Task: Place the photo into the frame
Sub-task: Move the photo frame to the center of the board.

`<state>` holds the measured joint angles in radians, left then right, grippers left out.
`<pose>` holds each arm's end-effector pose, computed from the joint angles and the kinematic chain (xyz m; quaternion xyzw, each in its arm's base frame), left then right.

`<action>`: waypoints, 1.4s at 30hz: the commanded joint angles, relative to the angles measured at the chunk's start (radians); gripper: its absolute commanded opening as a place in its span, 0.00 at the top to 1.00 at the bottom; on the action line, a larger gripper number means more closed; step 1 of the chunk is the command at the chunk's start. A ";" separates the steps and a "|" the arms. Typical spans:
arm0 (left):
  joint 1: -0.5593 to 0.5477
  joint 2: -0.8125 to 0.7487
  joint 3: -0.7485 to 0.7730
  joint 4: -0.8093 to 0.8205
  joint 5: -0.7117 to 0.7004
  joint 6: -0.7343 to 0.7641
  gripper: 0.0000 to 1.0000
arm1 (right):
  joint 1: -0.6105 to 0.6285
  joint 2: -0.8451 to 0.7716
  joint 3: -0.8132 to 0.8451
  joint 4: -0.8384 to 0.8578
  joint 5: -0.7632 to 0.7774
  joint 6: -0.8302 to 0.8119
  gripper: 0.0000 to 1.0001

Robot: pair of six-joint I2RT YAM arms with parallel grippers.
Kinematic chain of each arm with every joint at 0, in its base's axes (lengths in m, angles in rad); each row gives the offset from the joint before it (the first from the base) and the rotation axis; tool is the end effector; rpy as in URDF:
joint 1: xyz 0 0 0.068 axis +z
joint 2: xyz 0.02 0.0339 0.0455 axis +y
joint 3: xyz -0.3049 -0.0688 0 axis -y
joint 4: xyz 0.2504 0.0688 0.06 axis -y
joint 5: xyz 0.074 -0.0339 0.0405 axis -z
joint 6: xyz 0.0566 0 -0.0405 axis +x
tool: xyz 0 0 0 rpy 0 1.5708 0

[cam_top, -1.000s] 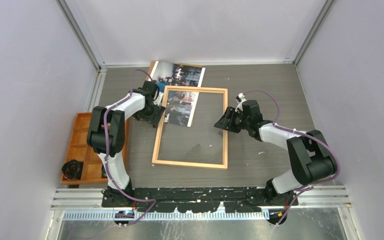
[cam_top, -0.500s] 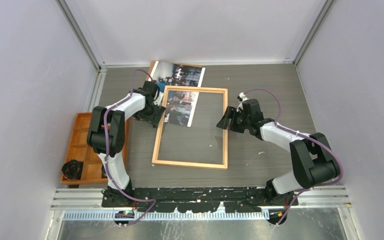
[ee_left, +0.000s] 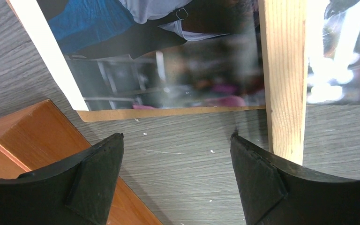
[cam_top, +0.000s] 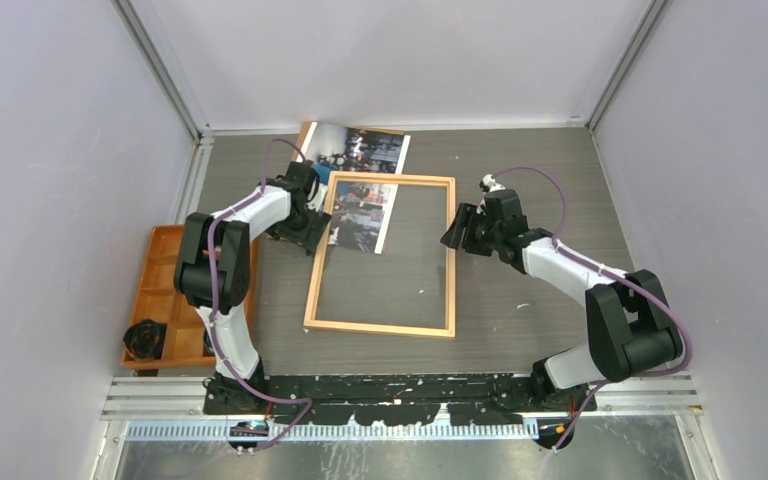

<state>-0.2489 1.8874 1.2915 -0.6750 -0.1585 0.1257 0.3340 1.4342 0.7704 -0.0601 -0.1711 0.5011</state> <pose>0.3843 -0.0885 0.1883 0.1719 0.9706 0.0690 0.1535 0.2896 0.1107 0.2226 0.0408 0.9081 0.2372 0.3426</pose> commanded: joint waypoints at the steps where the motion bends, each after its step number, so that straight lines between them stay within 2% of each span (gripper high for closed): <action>1: -0.003 -0.043 0.002 0.035 -0.014 0.007 0.15 | 0.010 0.033 0.016 -0.006 0.070 -0.001 0.39; 8: -0.028 -0.046 -0.005 0.047 -0.014 0.006 0.16 | 0.010 0.116 -0.004 0.055 0.075 0.030 0.47; 13: -0.065 -0.044 -0.003 0.047 -0.027 0.017 0.16 | 0.011 0.135 -0.026 0.088 0.097 0.045 0.61; 16: -0.079 -0.042 -0.003 0.049 -0.027 0.022 0.16 | 0.011 0.121 -0.051 0.083 0.102 0.039 0.64; 19: -0.093 -0.040 0.003 0.045 -0.031 0.023 0.16 | 0.011 0.100 -0.074 0.069 0.136 0.049 0.73; 21: -0.103 -0.043 0.004 0.045 -0.037 0.028 0.16 | 0.011 0.070 -0.096 0.053 0.164 0.060 0.75; 27: -0.140 -0.047 0.017 0.044 -0.056 0.041 0.15 | 0.010 -0.080 -0.163 -0.066 0.345 0.120 0.83; 36: -0.257 0.008 0.088 0.030 -0.087 0.048 0.15 | 0.005 -0.207 -0.079 -0.315 0.511 0.142 0.77; 39: -0.304 0.027 0.114 0.024 -0.103 0.053 0.15 | -0.009 -0.218 -0.069 -0.369 0.537 0.146 0.55; 42: -0.349 0.039 0.135 0.017 -0.112 0.058 0.15 | -0.025 -0.230 -0.062 -0.407 0.549 0.147 0.43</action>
<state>-0.5499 1.9118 1.3804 -0.6548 -0.2417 0.1665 0.3275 1.2404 0.6651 -0.3965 0.2970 0.6308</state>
